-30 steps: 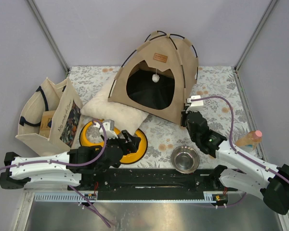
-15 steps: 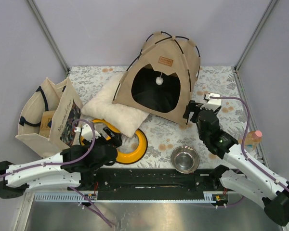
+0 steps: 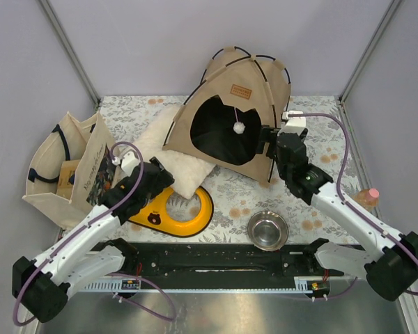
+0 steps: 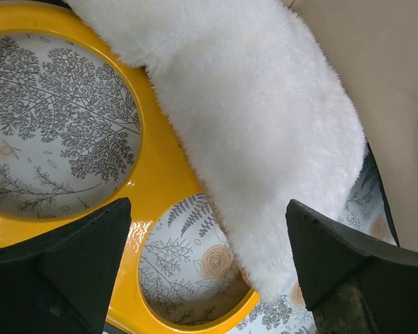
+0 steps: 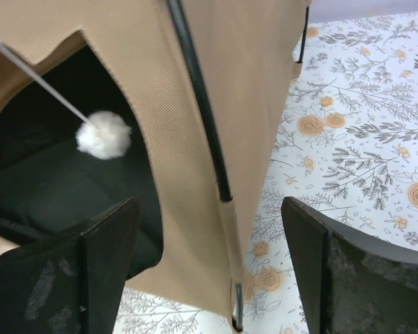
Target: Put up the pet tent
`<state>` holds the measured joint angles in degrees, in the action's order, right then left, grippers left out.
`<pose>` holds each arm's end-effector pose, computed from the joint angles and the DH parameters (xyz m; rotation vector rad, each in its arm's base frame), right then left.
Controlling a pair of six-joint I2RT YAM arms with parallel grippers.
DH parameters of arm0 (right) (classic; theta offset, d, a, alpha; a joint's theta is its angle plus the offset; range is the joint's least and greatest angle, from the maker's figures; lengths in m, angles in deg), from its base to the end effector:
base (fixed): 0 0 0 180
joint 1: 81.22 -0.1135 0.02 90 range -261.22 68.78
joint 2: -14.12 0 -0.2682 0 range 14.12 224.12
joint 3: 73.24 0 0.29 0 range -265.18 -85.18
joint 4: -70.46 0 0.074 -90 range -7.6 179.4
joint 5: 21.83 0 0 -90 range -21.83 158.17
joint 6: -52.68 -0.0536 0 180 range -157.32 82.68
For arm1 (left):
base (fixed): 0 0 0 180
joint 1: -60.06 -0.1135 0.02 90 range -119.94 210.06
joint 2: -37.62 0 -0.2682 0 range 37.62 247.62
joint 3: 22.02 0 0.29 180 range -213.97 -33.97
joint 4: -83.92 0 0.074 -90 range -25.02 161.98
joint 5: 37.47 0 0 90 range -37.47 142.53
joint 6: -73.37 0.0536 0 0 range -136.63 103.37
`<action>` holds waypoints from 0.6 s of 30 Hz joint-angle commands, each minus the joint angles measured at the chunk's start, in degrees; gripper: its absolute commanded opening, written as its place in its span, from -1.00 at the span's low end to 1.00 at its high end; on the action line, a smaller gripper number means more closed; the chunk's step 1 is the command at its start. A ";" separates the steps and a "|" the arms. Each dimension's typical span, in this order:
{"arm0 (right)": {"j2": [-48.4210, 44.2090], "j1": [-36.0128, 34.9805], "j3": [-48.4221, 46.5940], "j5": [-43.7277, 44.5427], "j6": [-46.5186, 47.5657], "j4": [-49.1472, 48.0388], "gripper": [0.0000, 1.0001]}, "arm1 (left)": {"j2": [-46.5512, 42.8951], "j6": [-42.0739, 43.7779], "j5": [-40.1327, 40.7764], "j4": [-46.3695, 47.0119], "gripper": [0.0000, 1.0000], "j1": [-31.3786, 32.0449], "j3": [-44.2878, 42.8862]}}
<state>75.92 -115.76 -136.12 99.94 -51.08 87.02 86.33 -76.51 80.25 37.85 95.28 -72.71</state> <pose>0.2618 0.1460 0.3234 0.0573 1.7997 0.0907 0.1942 -0.1066 0.2405 -0.7078 2.1408 -0.3274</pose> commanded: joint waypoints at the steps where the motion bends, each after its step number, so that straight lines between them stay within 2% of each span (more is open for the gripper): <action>1: 4.37 3.86 -4.69 -2.75 0.67 0.74 0.69 | 3.40 5.65 -10.93 8.63 0.91 -5.15 0.24; 10: 7.37 9.40 -6.72 -4.17 -1.53 1.35 -0.17 | 11.05 6.44 -15.59 16.98 0.86 -11.31 2.70; 13: 7.81 10.46 -7.33 -4.79 -2.06 1.62 -0.25 | 12.72 6.44 -16.21 20.67 0.87 -12.28 3.49; 18: 8.42 12.22 -7.95 -5.57 -3.55 1.88 -0.28 | 14.13 6.88 -16.04 28.14 0.96 -13.34 4.20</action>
<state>83.90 -105.29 -141.04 94.87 -53.00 89.14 99.75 -70.80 64.93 56.43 83.00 -68.80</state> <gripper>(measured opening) 0.366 0.972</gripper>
